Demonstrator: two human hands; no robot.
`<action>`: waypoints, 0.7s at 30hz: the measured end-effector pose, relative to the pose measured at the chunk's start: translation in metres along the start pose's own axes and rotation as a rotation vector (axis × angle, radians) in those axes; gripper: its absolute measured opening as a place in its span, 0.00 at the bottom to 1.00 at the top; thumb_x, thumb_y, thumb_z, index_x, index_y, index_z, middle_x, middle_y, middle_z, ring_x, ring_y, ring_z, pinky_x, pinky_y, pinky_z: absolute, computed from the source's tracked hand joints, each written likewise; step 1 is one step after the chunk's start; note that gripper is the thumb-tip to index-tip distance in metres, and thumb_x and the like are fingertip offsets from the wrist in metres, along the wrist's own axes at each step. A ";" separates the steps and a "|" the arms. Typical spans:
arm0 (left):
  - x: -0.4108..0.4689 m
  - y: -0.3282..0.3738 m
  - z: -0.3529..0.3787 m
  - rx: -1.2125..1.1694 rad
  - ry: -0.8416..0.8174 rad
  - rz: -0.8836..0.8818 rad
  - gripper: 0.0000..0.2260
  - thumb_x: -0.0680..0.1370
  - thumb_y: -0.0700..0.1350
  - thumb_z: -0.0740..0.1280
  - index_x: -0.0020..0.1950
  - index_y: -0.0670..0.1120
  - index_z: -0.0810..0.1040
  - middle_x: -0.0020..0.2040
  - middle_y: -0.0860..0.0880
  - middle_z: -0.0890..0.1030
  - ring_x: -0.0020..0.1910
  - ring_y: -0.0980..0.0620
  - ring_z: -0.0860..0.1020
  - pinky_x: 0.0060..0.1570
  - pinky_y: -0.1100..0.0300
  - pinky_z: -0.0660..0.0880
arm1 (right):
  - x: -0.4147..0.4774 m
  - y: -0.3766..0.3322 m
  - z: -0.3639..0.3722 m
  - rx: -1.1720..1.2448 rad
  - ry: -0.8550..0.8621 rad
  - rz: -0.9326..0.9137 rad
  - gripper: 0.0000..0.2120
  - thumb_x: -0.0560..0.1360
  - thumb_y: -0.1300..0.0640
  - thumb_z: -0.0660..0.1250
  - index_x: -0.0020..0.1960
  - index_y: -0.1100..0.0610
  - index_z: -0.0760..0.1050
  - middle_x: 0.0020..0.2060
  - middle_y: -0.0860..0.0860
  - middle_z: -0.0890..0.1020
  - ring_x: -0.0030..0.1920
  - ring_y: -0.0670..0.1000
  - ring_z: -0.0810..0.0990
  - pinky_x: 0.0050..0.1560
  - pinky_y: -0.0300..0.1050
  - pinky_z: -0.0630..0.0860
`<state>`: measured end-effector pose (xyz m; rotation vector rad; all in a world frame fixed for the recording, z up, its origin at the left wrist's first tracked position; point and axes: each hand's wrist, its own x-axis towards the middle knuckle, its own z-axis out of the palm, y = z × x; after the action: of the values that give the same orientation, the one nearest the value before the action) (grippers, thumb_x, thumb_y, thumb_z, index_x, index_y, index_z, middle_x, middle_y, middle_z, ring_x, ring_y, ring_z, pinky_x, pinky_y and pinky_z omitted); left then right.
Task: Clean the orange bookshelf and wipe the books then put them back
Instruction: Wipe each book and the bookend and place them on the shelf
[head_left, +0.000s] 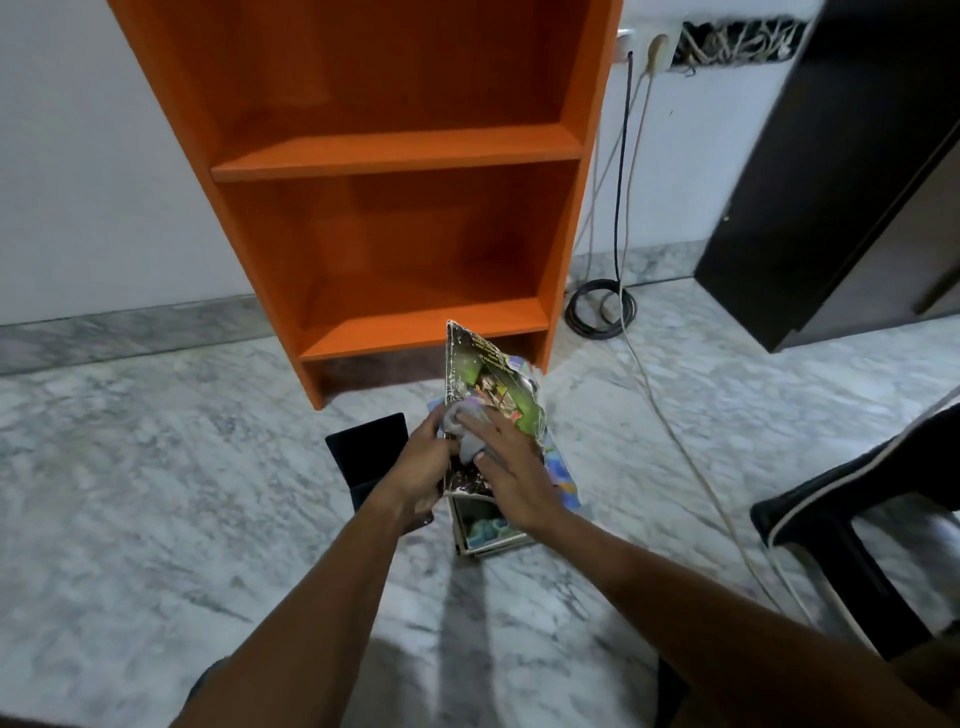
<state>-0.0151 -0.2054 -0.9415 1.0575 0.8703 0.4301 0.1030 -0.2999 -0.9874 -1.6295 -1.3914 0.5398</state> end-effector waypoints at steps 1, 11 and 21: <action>-0.007 0.005 -0.002 0.020 -0.009 -0.006 0.26 0.78 0.26 0.59 0.72 0.44 0.72 0.58 0.37 0.82 0.54 0.40 0.82 0.49 0.48 0.80 | 0.008 -0.008 0.002 0.021 0.001 -0.006 0.26 0.80 0.53 0.57 0.76 0.36 0.66 0.80 0.47 0.63 0.79 0.48 0.60 0.77 0.47 0.59; -0.060 0.030 -0.002 0.103 -0.234 -0.021 0.28 0.78 0.26 0.60 0.71 0.52 0.76 0.57 0.34 0.83 0.46 0.38 0.83 0.40 0.51 0.83 | 0.104 -0.018 -0.018 0.179 0.403 0.317 0.22 0.85 0.53 0.54 0.78 0.45 0.65 0.74 0.55 0.66 0.66 0.55 0.71 0.62 0.48 0.68; -0.057 0.027 -0.024 0.091 -0.144 -0.009 0.27 0.78 0.27 0.59 0.71 0.51 0.76 0.59 0.34 0.83 0.55 0.30 0.80 0.55 0.40 0.78 | 0.051 0.032 -0.027 0.065 0.022 0.794 0.16 0.82 0.58 0.62 0.69 0.53 0.72 0.62 0.58 0.77 0.63 0.58 0.76 0.54 0.42 0.66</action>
<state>-0.0659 -0.2184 -0.8990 1.1529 0.7714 0.3048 0.1553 -0.2603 -0.9893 -2.0989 -0.6503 0.9957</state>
